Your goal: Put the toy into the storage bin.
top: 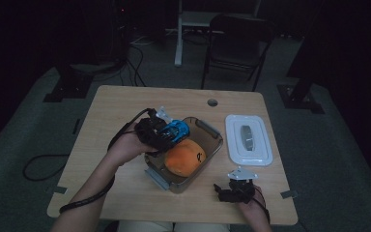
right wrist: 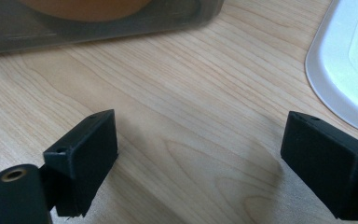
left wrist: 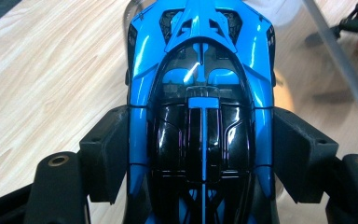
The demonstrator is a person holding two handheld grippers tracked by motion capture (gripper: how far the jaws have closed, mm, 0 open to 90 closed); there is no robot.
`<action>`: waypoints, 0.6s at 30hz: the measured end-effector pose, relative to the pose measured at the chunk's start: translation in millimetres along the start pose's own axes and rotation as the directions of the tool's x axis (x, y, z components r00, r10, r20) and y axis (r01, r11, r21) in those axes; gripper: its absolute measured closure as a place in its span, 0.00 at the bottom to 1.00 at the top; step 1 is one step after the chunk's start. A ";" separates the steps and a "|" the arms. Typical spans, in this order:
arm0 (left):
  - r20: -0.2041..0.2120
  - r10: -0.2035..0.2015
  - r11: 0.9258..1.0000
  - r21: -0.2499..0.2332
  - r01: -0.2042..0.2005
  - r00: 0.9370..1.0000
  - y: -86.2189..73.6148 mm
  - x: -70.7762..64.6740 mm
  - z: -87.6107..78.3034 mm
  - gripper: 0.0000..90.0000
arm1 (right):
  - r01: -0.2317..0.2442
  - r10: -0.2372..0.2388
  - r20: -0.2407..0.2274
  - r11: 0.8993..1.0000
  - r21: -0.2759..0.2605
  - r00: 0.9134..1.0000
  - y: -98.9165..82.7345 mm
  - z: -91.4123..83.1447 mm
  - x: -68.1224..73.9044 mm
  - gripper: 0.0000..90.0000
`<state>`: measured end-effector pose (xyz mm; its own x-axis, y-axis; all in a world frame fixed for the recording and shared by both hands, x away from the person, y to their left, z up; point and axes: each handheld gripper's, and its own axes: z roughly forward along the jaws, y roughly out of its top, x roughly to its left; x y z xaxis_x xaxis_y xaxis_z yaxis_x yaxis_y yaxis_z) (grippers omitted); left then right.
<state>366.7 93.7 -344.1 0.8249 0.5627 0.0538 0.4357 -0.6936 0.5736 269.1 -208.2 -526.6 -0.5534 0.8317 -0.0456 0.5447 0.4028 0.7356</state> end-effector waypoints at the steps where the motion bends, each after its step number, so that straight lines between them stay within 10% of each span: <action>1: 0.000 0.000 1.000 0.000 0.000 1.000 0.0 0.0 0.0 0.32 | 0.000 0.000 0.000 1.000 0.000 1.000 0.0 0.0 0.0 0.12; 18: -0.015 0.003 0.997 0.075 -0.001 1.000 13.2 -6.2 39.4 0.32 | -0.007 0.007 -0.011 1.000 0.009 1.000 -0.4 0.2 -2.0 0.12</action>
<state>381.5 63.3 -369.1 0.8204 0.5678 0.0679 0.4602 -0.7260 0.5110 270.1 -210.0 -526.9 -0.5566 0.8301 -0.0329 0.5544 0.4006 0.7295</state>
